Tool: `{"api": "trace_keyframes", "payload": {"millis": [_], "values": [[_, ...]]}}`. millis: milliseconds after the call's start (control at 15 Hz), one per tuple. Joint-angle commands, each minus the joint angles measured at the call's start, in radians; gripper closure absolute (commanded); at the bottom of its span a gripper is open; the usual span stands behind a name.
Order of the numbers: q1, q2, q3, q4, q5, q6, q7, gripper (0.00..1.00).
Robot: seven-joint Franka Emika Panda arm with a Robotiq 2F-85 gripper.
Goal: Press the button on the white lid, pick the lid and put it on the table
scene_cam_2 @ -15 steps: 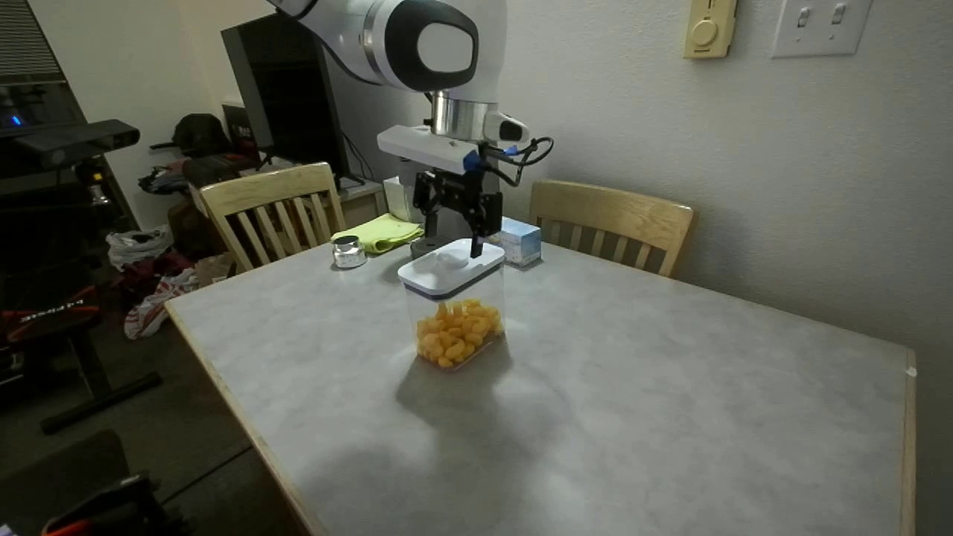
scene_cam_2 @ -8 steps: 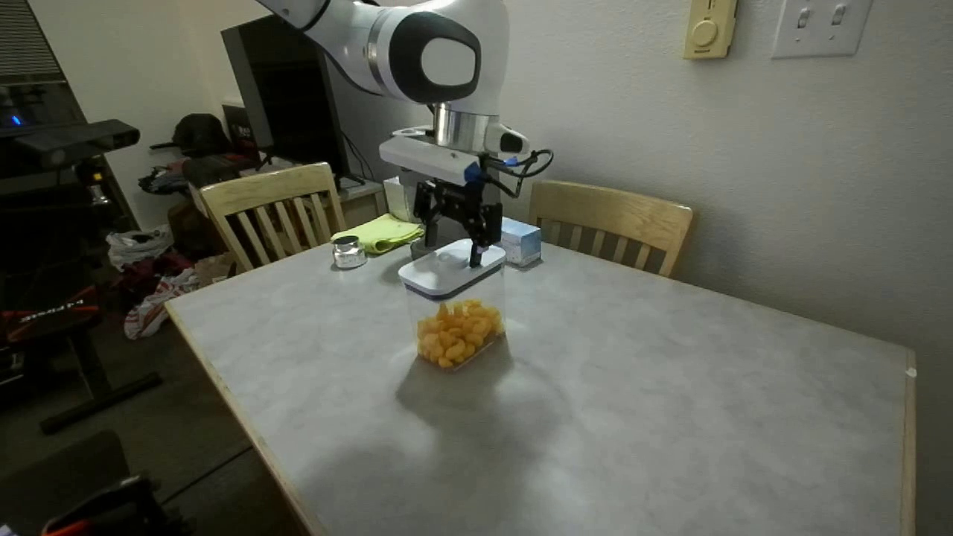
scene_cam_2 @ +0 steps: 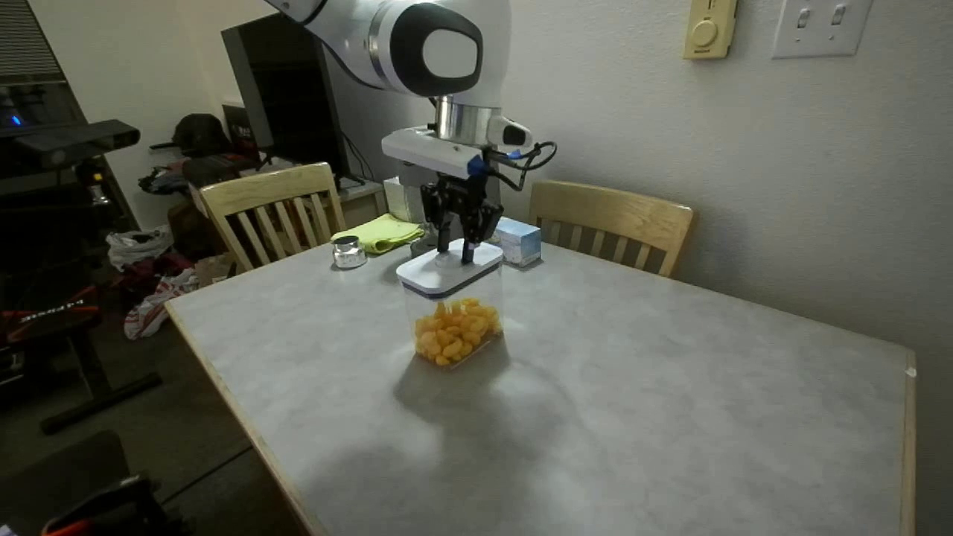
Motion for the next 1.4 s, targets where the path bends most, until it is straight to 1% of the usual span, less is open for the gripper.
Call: {"api": "trace_keyframes", "payload": {"millis": [0, 133, 267, 333, 467, 533, 600, 867, 1000, 1267, 1333], "values": [[-0.004, 0.001, 0.001, -0.008, 0.005, -0.010, -0.013, 0.80], [-0.004, -0.006, 0.000, -0.009, 0.005, -0.013, -0.012, 0.95], [-0.004, -0.014, 0.000, -0.011, 0.005, -0.009, -0.013, 0.95], [-0.004, -0.016, 0.000, -0.011, 0.005, -0.007, -0.014, 0.98], [-0.003, -0.016, -0.002, -0.014, 0.002, -0.005, -0.009, 1.00], [-0.002, -0.017, -0.003, -0.017, 0.001, -0.003, -0.007, 0.74], [-0.002, -0.017, -0.003, -0.019, 0.001, -0.002, -0.007, 0.73], [-0.001, -0.025, -0.005, -0.024, 0.002, -0.007, 0.004, 0.47], [0.005, -0.034, -0.008, -0.029, -0.002, -0.007, 0.023, 0.31], [0.019, -0.065, -0.011, -0.046, -0.025, 0.001, 0.041, 0.03], [0.020, -0.072, -0.009, -0.047, -0.030, 0.000, 0.038, 0.01]]}}
